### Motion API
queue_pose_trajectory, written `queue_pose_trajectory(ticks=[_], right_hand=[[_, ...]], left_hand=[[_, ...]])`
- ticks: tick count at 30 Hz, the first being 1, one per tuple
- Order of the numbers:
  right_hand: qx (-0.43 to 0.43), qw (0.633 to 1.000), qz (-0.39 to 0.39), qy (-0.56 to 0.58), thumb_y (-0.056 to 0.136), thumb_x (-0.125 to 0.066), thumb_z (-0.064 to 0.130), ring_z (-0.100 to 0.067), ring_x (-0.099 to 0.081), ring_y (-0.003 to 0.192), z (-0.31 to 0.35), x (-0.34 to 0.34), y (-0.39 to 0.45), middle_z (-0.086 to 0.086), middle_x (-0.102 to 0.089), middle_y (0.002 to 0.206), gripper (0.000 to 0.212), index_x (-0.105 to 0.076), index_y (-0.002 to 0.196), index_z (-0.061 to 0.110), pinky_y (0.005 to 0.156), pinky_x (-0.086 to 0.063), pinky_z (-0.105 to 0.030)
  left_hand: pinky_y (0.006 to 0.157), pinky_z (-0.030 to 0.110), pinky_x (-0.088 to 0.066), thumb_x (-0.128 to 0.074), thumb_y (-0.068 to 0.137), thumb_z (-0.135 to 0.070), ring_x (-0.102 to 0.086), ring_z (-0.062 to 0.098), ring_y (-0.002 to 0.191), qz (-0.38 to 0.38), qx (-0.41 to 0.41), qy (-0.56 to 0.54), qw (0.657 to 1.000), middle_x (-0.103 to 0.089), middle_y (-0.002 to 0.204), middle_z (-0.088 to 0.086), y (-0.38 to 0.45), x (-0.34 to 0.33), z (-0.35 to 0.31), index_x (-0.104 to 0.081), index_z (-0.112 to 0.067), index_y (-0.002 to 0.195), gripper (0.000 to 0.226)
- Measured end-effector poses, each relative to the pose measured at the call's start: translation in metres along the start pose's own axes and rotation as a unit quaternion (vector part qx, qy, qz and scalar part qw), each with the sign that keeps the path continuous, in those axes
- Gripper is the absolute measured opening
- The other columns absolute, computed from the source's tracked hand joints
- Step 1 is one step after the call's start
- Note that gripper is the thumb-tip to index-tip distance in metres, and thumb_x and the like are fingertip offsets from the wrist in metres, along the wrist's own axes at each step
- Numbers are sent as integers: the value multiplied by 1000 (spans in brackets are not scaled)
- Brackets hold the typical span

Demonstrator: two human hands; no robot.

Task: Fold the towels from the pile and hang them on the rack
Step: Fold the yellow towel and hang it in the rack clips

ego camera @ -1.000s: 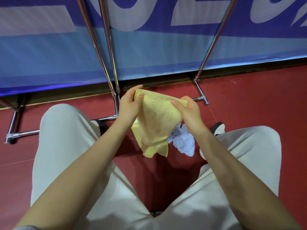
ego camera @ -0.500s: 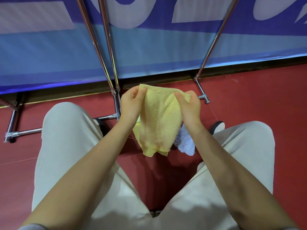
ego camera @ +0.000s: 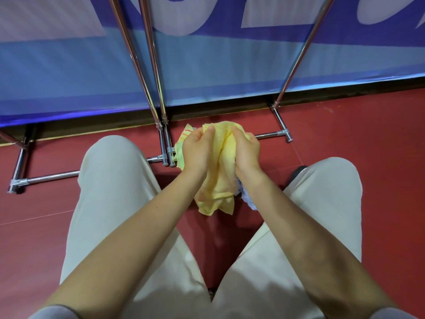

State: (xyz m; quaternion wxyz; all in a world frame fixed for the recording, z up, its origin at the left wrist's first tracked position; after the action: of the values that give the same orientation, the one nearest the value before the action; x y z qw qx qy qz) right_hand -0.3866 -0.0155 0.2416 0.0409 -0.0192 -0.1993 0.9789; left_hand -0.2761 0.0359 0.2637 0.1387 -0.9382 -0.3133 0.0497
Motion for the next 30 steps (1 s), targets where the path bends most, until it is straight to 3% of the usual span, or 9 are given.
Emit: queue_pose_trajectory(ticks=[7,11,14,17,21,24,25,27,30], right_hand=[[69,997,37,-1,93,-57,31,-11,-46,66,10,-5,-9,6,-47,66,25,-49,72,19,66,-42,-31],[120,989,87,18,100,-43,18,-5,-55,58,20,-4,-13,4,-58,66,25,-60,82,14,58,-46,-20],[187,970,144,-48,96,-47,4,-7,-59,65,22,-5,-13,3,-62,75,24,-64,92,20,61,-48,-20],[257,950,143,-102,89,-57,0,-4,-58,78,24,-2,-16,9,-62,87,28,-65,89,27,70,-46,-15],[342,922,81,-160,77,-64,22,-13,-56,99,30,7,-17,12,-52,101,20,-58,94,29,83,-46,-25],[283,941,101,-157,76,-74,30,-9,-55,111,25,16,-14,7,-57,116,47,-48,115,30,93,-47,-27],[241,948,125,-164,77,-74,34,-8,-57,110,21,17,-12,7,-60,115,48,-48,118,30,93,-48,-28],[162,953,164,-195,79,-67,46,-9,-65,97,11,18,-10,7,-69,100,36,-60,108,26,89,-53,-37],[133,957,143,-214,81,-61,53,-21,-69,82,2,21,-13,-4,-73,81,30,-69,83,24,82,-54,-47]], left_hand=[[66,32,-41,-51,98,-25,-47,17,69,21,-15,-15,1000,-53,73,7,-5,-13,-2,-59,-10,78,26],[67,26,-42,-47,100,-27,-48,17,73,8,-22,-27,999,-54,78,10,1,-11,-3,-62,-2,92,31],[57,15,-39,-44,102,-26,-45,6,60,5,-37,-26,999,-50,66,1,5,-8,-5,-56,-5,78,34],[52,15,-36,-44,103,-26,-41,2,51,13,-37,-27,999,-45,58,-7,6,-6,-6,-48,-16,67,37],[58,20,-41,-45,102,-27,-47,5,56,53,-32,-22,998,-53,62,-3,5,-6,-8,-58,-6,79,34],[78,32,-52,-46,101,-29,-65,16,81,79,-16,-43,996,-71,89,13,3,-6,-10,-68,1,102,38],[84,34,-52,-46,101,-30,-66,19,87,85,-16,-42,995,-72,95,13,3,-6,-10,-69,0,104,37],[85,33,-50,-45,102,-30,-64,19,88,94,-26,-20,995,-70,91,10,2,-6,-9,-68,-2,96,37],[84,34,-45,-42,102,-31,-54,16,82,94,-29,22,995,-59,81,6,-2,-8,-4,-61,-8,83,35]])
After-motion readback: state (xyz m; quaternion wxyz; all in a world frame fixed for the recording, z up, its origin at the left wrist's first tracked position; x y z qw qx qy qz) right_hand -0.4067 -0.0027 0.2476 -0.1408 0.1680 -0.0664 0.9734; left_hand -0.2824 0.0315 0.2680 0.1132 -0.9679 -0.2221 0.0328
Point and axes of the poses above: each hand's wrist, its own y-axis towards the middle knuckle, its own x-axis out of the back of the hand, z = x × y, the point moved 4 cm from there along y, towards the middle knuckle
